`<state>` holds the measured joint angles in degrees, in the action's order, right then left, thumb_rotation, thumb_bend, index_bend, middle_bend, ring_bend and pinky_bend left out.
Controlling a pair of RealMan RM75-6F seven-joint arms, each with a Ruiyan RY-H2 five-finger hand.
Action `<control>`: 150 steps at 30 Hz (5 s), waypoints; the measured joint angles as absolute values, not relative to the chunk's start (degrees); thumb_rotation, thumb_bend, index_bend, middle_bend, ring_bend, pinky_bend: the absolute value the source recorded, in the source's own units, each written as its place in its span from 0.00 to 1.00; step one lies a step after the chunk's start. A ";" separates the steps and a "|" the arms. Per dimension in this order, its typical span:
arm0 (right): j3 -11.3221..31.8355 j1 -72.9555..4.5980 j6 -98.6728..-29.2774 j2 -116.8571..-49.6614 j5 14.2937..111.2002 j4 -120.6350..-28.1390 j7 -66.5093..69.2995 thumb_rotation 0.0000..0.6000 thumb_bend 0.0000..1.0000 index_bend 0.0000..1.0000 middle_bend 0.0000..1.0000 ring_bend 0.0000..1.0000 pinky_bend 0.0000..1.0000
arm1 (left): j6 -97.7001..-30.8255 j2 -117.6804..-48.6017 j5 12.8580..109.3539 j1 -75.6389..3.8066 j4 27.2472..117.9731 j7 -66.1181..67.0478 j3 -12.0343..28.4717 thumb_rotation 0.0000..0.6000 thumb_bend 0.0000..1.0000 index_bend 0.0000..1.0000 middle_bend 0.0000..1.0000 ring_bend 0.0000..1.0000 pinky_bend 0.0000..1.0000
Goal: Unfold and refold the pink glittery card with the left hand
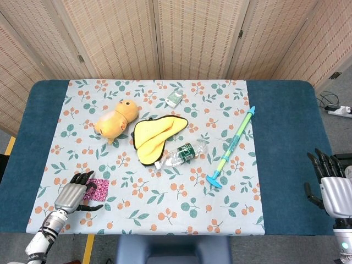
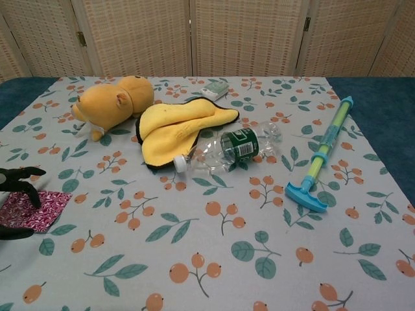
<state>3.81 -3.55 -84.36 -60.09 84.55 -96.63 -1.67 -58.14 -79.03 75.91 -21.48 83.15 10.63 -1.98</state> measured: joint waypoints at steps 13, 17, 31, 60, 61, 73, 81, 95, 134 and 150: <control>3.88 -3.52 -84.62 -59.98 84.79 -96.75 -1.63 1.00 0.52 0.00 0.00 0.00 0.00 | -59.70 -76.53 75.41 -20.22 83.81 9.86 -1.95 0.37 0.14 0.35 0.00 0.00 0.00; 3.84 -3.40 -84.68 -60.03 84.69 -96.77 -1.59 1.00 0.52 0.00 0.00 0.00 0.00 | -59.49 -76.76 75.92 -20.34 83.94 10.04 -2.17 0.37 0.14 0.35 0.00 0.00 0.00; 3.84 -3.43 -84.62 -59.95 84.75 -96.97 -1.75 1.00 0.52 0.00 0.00 0.00 0.00 | -58.35 -77.94 72.39 -19.68 81.96 11.56 -2.02 0.37 0.14 0.34 0.00 0.00 0.00; 3.78 -3.26 -84.60 -59.96 84.60 -96.51 -1.19 1.00 0.52 0.00 0.00 0.00 0.00 | -59.46 -77.92 73.26 -19.70 84.68 14.21 -1.40 0.37 0.14 0.34 0.00 0.00 0.00; 3.78 -3.28 -84.55 -59.97 84.58 -96.50 -1.19 1.00 0.52 0.00 0.00 0.00 0.00 | -59.25 -78.05 73.29 -19.85 84.79 14.55 -1.46 0.37 0.14 0.34 0.00 0.00 0.00; 3.83 -3.43 -84.28 -59.94 84.47 -96.62 -1.40 1.00 0.52 0.00 0.00 0.00 0.00 | -58.74 -78.09 71.57 -19.55 84.41 14.70 -1.65 0.37 0.13 0.34 0.00 0.00 0.00; 3.93 -3.60 -84.24 -59.89 84.58 -96.90 -1.64 1.00 0.52 0.00 0.00 0.00 0.00 | -59.70 -76.90 71.13 -18.45 84.02 13.29 -1.78 0.37 0.13 0.34 0.00 0.00 0.00; 3.76 -3.27 -84.68 -59.98 84.79 -96.66 -1.25 1.00 0.52 0.00 0.00 0.00 0.00 | -61.25 -75.57 70.51 -17.30 84.27 12.99 -1.54 0.37 0.13 0.34 0.00 0.00 0.00; 3.90 -3.24 -84.73 -59.78 84.58 -96.75 -1.24 1.00 0.52 0.00 0.00 0.00 0.00 | -61.15 -74.91 69.54 -16.50 84.87 14.05 -1.75 0.37 0.13 0.34 0.00 0.00 0.00; 3.72 -2.54 -85.15 -59.90 84.13 -95.35 0.43 1.00 0.52 0.00 0.00 0.00 0.00 | -57.41 -75.40 70.34 -21.51 89.23 19.48 -0.09 0.77 0.15 0.20 0.00 0.00 0.00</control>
